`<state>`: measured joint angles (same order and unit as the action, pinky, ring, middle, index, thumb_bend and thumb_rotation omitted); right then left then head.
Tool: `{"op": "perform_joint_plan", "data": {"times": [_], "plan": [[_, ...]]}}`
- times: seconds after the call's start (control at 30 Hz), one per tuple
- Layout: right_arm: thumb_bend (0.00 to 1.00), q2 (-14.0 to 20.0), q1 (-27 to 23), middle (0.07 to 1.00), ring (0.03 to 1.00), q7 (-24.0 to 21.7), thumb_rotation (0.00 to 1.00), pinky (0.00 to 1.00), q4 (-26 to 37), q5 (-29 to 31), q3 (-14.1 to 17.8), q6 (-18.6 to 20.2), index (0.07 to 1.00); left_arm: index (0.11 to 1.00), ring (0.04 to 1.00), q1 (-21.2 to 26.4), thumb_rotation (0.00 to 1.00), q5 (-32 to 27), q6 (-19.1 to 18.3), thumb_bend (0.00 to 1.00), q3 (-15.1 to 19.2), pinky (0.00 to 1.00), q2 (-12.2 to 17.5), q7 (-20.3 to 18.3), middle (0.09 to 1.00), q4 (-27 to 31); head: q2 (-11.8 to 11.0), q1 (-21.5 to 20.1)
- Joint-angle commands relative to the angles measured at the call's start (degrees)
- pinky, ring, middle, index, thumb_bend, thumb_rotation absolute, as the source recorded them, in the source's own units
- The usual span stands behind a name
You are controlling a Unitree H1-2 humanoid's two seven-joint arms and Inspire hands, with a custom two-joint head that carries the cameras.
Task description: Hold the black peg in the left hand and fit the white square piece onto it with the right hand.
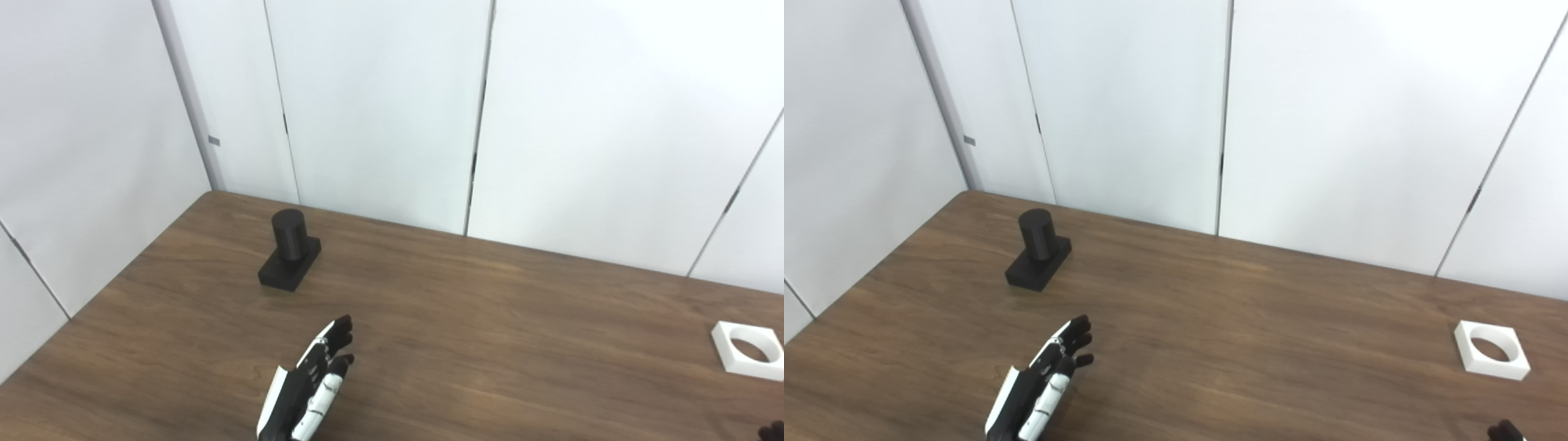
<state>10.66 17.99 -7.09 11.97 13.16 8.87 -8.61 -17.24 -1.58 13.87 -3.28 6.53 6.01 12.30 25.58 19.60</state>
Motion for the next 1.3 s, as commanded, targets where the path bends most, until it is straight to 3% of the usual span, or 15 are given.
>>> {"op": "perform_joint_plan", "data": {"times": [0.0, 0.1, 0.17, 0.3, 0.33, 0.37, 0.43, 0.5, 0.57, 0.67, 0.83, 0.93, 1.13, 1.27], "plan": [[0.64, 0.56, -0.17, 0.95, 0.97, -0.45, 0.96, 1.0, -1.32, 0.54, 0.68, -1.5, 0.932, 0.912, 0.912, -0.27, 0.8, 2.71, 0.68, 0.6, -0.52, 0.83, -4.61, 1.22, 0.927, -2.01, 0.93, -0.25], [0.62, 0.51, -0.21, 0.948, 0.962, -0.63, 0.96, 0.97, -1.08, 1.02, 0.79, -1.52, 0.931, 0.909, 0.903, -0.49, 0.8, 4.78, 1.15, 0.6, -0.78, 0.84, -4.23, 1.73, 0.917, -1.71, 1.27, -0.64], [0.6, 0.3, -0.23, 0.937, 0.945, -0.54, 0.97, 0.93, -1.01, 1.04, 0.77, -1.4, 0.922, 0.918, 0.921, -0.46, 0.77, 5.58, 2.06, 0.57, -1.01, 0.89, -3.86, 1.72, 0.93, -1.92, 1.0, -0.8], [0.62, -0.16, 0.05, 0.914, 0.924, -0.12, 0.95, 0.89, -0.91, 0.46, 0.61, -1.29, 0.907, 0.934, 0.93, -0.93, 0.68, 7.7, 1.52, 0.54, -0.64, 0.89, -4.2, 2.81, 0.944, -1.64, 0.26, -1.28], [0.62, -0.27, 0.1, 0.912, 0.925, -0.03, 0.94, 0.89, -0.99, 0.4, 0.63, -1.37, 0.906, 0.939, 0.926, -1.05, 0.6, 8.19, 0.96, 0.52, -0.29, 0.87, -4.65, 3.54, 0.944, -1.34, 0.26, -1.28], [0.62, -0.38, 0.15, 0.913, 0.928, -0.01, 0.94, 0.9, -1.15, 0.36, 0.65, -1.7, 0.907, 0.947, 0.919, -1.12, 0.45, 8.91, 0.52, 0.5, 0.09, 0.86, -4.97, 4.4, 0.94, -1.05, 0.07, -1.36], [0.63, -0.64, 0.29, 0.925, 0.944, 0.39, 0.95, 0.94, -0.93, 0.22, 0.84, -1.51, 0.915, 0.955, 0.897, -0.76, 0.24, 12.79, -1.46, 0.53, 1.05, 0.84, -5.12, 6.7, 0.928, 0.33, -0.04, -1.48], [0.65, -0.96, 0.48, 0.941, 0.973, 0.67, 0.96, 0.99, -0.55, 0.54, 1.13, -1.22, 0.924, 0.961, 0.891, 0.12, 0.16, 17.48, -5.65, 0.6, 2.27, 0.83, -4.71, 8.55, 0.923, 3.24, -0.11, -1.63], [0.66, -1.2, 0.64, 0.948, 0.983, 0.7, 0.96, 1.0, -0.38, 0.7, 1.29, -1.16, 0.925, 0.962, 0.899, 1.38, 0.18, 21.01, -9.35, 0.65, 3.76, 0.83, -4.23, 10.09, 0.928, 5.54, -0.24, -1.7], [0.69, -1.37, 0.7, 0.959, 0.991, 0.64, 0.96, 1.0, -0.47, 0.34, 1.36, -1.21, 0.928, 0.948, 0.897, 4.1, 0.31, 26.47, -14.62, 0.72, 6.57, 0.86, -3.66, 12.79, 0.926, 7.61, -0.41, -1.91], [0.68, -1.86, 0.84, 0.951, 0.974, 0.69, 0.96, 1.0, -0.38, -0.76, 1.13, -1.88, 0.938, 0.922, 0.87, 8.26, 0.48, 33.41, -23.39, 0.84, 9.25, 0.8, -1.63, 14.44, 0.906, 8.36, -0.37, -2.83], [0.66, -2.26, 0.88, 0.954, 0.967, 0.66, 0.97, 1.0, -0.64, -1.06, 1.02, -2.52, 0.942, 0.925, 0.886, 10.4, 0.52, 36.84, -28.4, 0.85, 9.54, 0.79, 0.02, 13.48, 0.921, 8.34, -0.45, -3.04], [0.66, -3.2, 1.38, 0.941, 0.961, 0.78, 0.96, 0.98, 0.02, -1.04, 1.05, -2.3, 0.937, 0.892, 0.94, 15.27, 0.49, 42.98, -35.34, 0.88, 9.87, 0.87, 1.54, 12.02, 0.938, 7.01, -0.31, -3.79], [0.67, -3.18, 1.52, 0.946, 0.962, 0.65, 0.97, 0.98, -0.01, -1.32, 0.98, -2.39, 0.94, 0.881, 0.939, 17.91, 0.49, 43.71, -36.75, 0.9, 9.95, 0.83, 2.1, 10.98, 0.94, 5.31, -0.29, -4.39]]}}
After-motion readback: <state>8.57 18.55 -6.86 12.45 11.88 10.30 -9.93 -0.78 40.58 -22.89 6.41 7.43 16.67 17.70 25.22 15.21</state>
